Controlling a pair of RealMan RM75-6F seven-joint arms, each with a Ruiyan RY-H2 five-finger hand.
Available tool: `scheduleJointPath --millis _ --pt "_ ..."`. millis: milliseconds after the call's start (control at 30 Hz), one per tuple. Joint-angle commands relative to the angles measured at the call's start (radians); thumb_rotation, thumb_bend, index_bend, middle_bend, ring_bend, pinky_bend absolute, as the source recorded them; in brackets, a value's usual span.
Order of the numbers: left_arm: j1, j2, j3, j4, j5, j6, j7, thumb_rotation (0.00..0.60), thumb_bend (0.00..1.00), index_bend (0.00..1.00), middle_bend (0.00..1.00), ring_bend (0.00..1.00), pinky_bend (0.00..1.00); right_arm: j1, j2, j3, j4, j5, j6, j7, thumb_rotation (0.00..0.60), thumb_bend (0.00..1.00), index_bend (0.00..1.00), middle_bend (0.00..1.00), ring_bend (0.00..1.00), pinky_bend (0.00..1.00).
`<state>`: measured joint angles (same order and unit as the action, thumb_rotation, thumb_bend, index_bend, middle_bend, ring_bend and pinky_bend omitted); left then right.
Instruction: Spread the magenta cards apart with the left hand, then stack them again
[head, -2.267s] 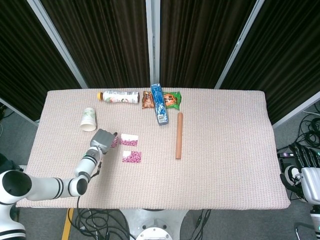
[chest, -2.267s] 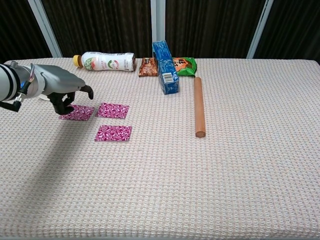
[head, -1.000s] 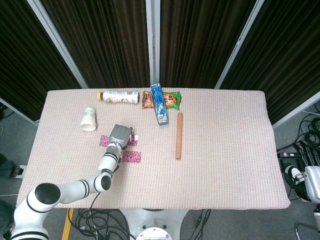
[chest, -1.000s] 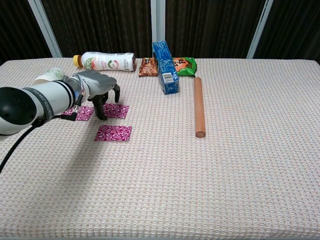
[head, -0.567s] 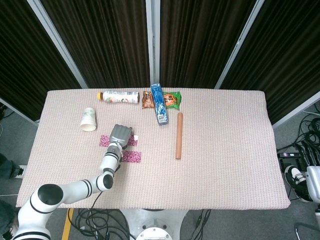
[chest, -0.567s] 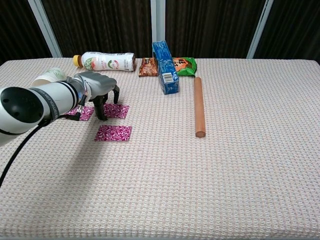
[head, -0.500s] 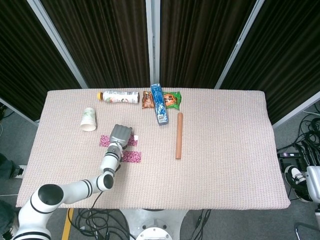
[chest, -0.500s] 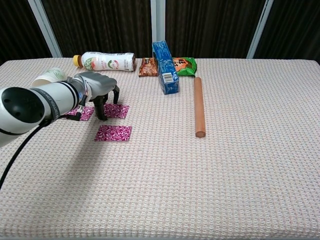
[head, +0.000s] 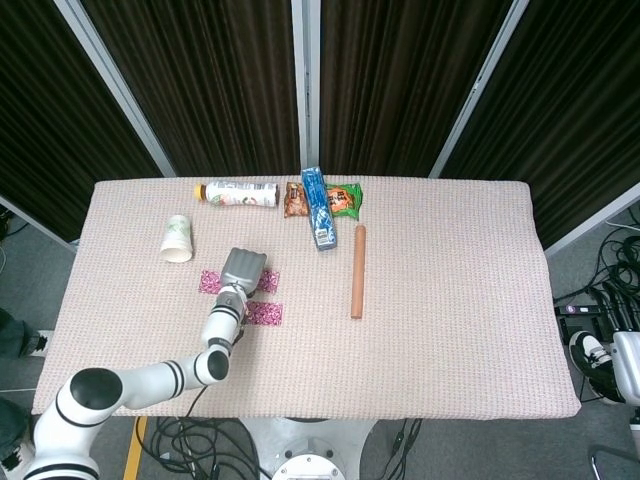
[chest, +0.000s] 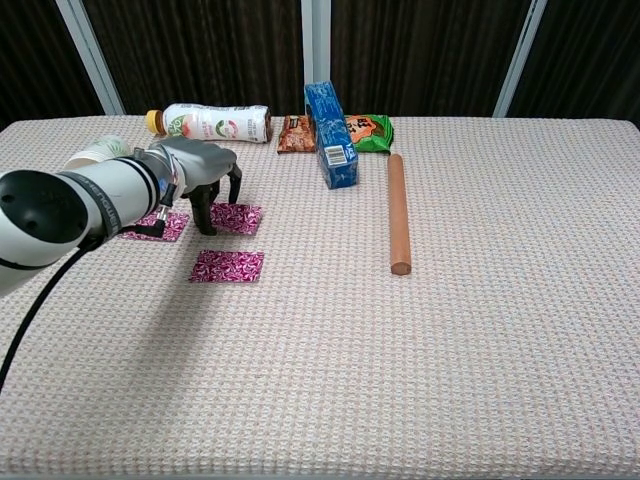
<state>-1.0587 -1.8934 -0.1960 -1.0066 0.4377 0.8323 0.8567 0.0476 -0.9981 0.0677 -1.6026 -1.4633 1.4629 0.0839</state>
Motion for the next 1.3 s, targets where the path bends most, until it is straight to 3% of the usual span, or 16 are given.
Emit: scheduleJointPath --millis 33,333,533,1300 --pt "0.015 0.056 -0.019 -0.115 -0.047 0.052 0.029 0.600 0.28 0.48 0.83 0.84 0.92 0.002 -0.002 0.000 0.002 -0.001 -0.002 0.002 0.541 0.24 0.04 0.01 0.00 0.00" --pt "0.027 0.140 0.004 -0.376 -0.127 0.195 0.120 0.600 0.28 0.47 0.83 0.84 0.93 0.011 -0.010 -0.005 0.004 -0.023 -0.008 0.009 0.537 0.24 0.04 0.01 0.00 0.00" --pt "0.030 0.132 0.023 -0.455 -0.143 0.280 0.157 0.600 0.28 0.47 0.83 0.84 0.93 0.009 -0.009 -0.009 -0.001 -0.034 -0.001 0.011 0.538 0.24 0.04 0.01 0.00 0.00" --pt "0.042 0.054 -0.001 -0.411 -0.222 0.320 0.210 0.600 0.27 0.44 0.82 0.84 0.93 0.009 -0.012 -0.014 0.015 -0.036 -0.005 0.030 0.542 0.24 0.04 0.01 0.00 0.00"
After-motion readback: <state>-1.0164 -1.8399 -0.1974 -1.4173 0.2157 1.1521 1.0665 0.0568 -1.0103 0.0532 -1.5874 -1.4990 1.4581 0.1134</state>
